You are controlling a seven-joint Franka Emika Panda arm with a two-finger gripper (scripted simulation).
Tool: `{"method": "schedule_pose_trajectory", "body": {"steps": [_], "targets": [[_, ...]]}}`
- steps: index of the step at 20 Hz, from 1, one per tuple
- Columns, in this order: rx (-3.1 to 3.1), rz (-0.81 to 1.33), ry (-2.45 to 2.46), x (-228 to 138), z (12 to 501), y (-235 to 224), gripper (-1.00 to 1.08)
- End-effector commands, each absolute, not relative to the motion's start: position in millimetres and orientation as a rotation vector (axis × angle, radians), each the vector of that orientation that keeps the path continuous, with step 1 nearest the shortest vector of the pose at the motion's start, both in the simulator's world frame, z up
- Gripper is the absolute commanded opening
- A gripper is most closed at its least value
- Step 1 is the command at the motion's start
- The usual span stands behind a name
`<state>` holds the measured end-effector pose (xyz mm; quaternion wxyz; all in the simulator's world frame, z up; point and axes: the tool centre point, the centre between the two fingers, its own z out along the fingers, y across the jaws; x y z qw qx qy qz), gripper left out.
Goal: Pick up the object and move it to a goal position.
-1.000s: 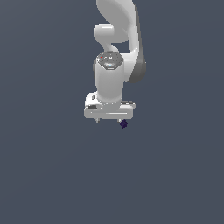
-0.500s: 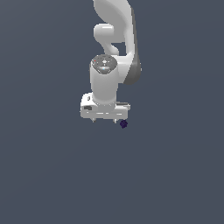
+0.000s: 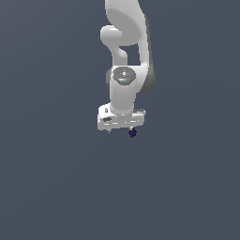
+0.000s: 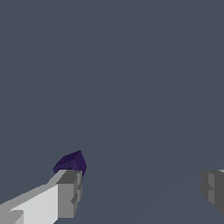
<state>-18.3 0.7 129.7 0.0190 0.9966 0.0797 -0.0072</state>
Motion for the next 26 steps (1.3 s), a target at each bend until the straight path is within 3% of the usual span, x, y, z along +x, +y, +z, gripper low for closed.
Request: {"method": "schedule_pose_trajectory", "body": {"steps": [1,12,26], "targets": [[3.089,-0.019,0.364,-28,116,16,1.00],[3.045,-0.002,0.760,-67,76,67,1.00],[3.038,-0.001,0.798,-72,52,72,1.00]]}}
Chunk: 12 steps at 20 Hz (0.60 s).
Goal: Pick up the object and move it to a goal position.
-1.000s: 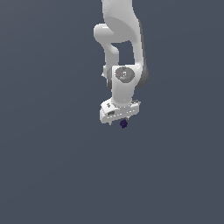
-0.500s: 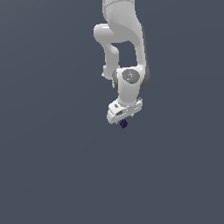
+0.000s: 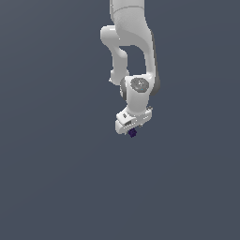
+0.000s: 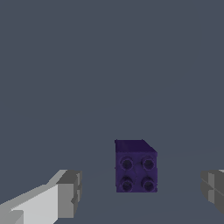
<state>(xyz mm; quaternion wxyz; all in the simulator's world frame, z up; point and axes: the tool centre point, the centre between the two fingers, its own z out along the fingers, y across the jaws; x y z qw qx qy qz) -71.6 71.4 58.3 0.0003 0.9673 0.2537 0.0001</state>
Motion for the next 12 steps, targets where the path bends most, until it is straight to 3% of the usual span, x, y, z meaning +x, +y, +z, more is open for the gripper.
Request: {"method": "schedule_pose_trajectory", "body": {"steps": [1,10,11,12], "targets": [[3.038,-0.001,0.800,-73,46,72,1.00],[3.037,0.000,0.804,-72,22,72,1.00],[3.037,0.000,0.804,-72,22,72,-1.00],[3.037,0.000,0.804,-72,22,72,-1.00]]}}
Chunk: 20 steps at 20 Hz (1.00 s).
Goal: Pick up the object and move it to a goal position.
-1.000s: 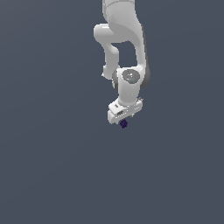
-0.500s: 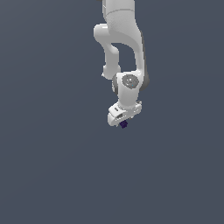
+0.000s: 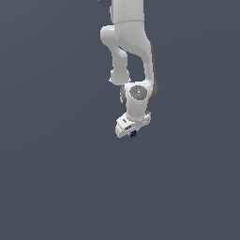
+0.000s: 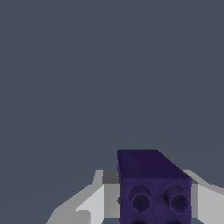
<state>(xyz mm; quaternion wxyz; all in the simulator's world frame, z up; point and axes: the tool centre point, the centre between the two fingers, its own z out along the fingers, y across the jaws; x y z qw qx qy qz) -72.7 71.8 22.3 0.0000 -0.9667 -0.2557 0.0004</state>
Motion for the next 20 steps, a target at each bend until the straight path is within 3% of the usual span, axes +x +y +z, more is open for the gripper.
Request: {"method": "schedule_pose_trajectory", "body": {"steps": [1,12,20], "targets": [[-3.037,0.000,-0.804,-72,22,72,-1.00],[-3.038,0.000,-0.803,-72,25,70,-1.00],[-3.038,0.000,-0.803,-63,58,53,-1.00]]}}
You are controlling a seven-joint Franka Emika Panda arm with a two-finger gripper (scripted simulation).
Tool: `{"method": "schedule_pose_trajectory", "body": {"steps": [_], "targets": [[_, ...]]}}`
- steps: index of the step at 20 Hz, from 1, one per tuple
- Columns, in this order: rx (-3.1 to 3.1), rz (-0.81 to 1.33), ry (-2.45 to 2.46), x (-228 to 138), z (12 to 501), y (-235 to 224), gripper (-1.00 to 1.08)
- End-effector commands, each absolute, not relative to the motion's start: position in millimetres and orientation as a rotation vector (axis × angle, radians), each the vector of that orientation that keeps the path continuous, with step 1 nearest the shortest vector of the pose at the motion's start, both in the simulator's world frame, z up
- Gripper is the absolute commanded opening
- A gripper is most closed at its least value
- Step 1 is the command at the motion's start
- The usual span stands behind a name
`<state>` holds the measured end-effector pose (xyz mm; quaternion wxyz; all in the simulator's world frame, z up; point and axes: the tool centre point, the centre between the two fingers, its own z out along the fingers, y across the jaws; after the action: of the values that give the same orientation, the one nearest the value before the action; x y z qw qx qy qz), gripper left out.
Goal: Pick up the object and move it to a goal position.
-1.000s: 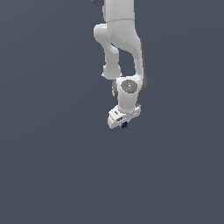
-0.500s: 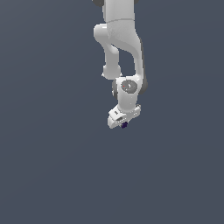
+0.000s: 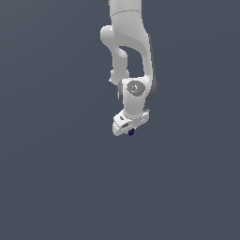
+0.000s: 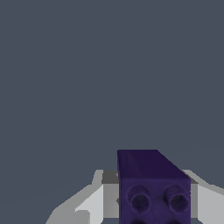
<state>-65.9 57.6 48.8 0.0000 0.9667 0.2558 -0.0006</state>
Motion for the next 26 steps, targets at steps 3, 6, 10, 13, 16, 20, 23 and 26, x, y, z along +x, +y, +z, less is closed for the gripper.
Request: {"method": "schedule_pose_trajectory", "body": {"steps": [3,6,10,13,16,20,23,26], "targets": [[3.037,0.000,0.803,-58,79,42,-1.00],[3.038,0.000,0.804,-52,104,29,-1.00],[3.038,0.001,0.805,-41,143,9,-1.00],[3.039,0.001,0.806,-33,174,-6,-1.00],[3.039,0.001,0.806,-25,204,-22,-1.00],[3.039,0.001,0.806,-14,244,-42,-1.00],[3.039,0.001,0.806,-6,273,-57,-1.00],[3.039,0.001,0.806,2,300,-71,-1.00]]}}
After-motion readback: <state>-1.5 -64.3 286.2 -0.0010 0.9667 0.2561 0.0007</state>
